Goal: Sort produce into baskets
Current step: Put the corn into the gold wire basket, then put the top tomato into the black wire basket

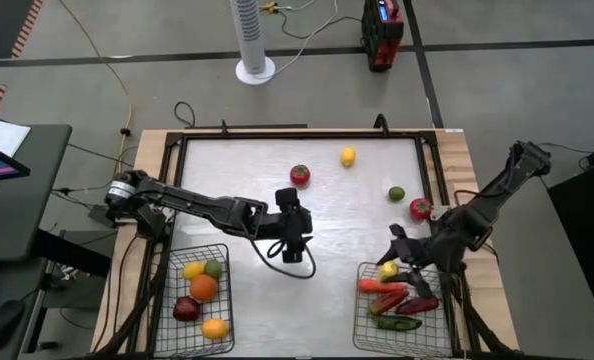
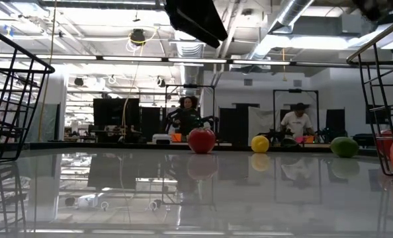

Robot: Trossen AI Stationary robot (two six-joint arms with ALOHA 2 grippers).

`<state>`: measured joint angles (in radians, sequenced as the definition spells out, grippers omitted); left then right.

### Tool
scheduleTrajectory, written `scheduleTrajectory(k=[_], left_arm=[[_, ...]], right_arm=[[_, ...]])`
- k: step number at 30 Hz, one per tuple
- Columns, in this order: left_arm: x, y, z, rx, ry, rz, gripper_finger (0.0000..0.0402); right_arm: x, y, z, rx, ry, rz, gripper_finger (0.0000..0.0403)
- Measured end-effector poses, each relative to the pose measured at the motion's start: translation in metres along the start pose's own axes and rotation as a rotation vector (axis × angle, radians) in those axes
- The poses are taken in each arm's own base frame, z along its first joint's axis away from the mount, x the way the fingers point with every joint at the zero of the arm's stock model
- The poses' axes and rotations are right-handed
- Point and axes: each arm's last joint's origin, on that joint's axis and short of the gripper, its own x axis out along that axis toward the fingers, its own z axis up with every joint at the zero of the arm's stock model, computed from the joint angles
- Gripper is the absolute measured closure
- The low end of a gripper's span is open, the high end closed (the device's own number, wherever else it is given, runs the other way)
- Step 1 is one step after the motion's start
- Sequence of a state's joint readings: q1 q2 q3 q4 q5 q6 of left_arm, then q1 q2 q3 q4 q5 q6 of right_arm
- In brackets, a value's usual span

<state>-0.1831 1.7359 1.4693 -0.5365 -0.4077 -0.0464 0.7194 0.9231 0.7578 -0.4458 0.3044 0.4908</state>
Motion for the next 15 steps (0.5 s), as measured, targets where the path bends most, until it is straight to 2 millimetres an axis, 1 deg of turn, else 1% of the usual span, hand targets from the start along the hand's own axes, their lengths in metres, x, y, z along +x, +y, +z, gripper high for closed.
scheduleTrajectory(k=[2, 4, 7, 10, 13, 15], left_arm=[[0.002, 0.005, 0.0, -0.011, 0.004, 0.008, 0.0099], [0.007, 0.011, -0.003, -0.022, 0.004, 0.021, 0.0099], [0.02, 0.022, -0.015, -0.036, 0.044, 0.033, 0.0099], [0.036, 0.043, -0.029, -0.133, 0.064, 0.066, 0.0099], [0.051, 0.067, -0.042, -0.272, 0.066, 0.106, 0.0099], [0.058, 0.083, -0.046, -0.347, 0.046, 0.12, 0.0099]], right_arm=[[0.003, -0.003, -0.004, 0.038, 0.047, -0.021, 0.0141], [0.003, -0.003, -0.004, 0.051, 0.053, -0.021, 0.0125], [0.0, -0.001, -0.004, 0.045, 0.048, -0.006, 0.0112], [-0.009, -0.006, -0.003, 0.016, 0.016, -0.044, 0.0108], [-0.021, -0.014, 0.002, -0.035, -0.068, -0.151, 0.0107], [-0.03, -0.02, 0.006, -0.072, -0.13, -0.206, 0.0107]])
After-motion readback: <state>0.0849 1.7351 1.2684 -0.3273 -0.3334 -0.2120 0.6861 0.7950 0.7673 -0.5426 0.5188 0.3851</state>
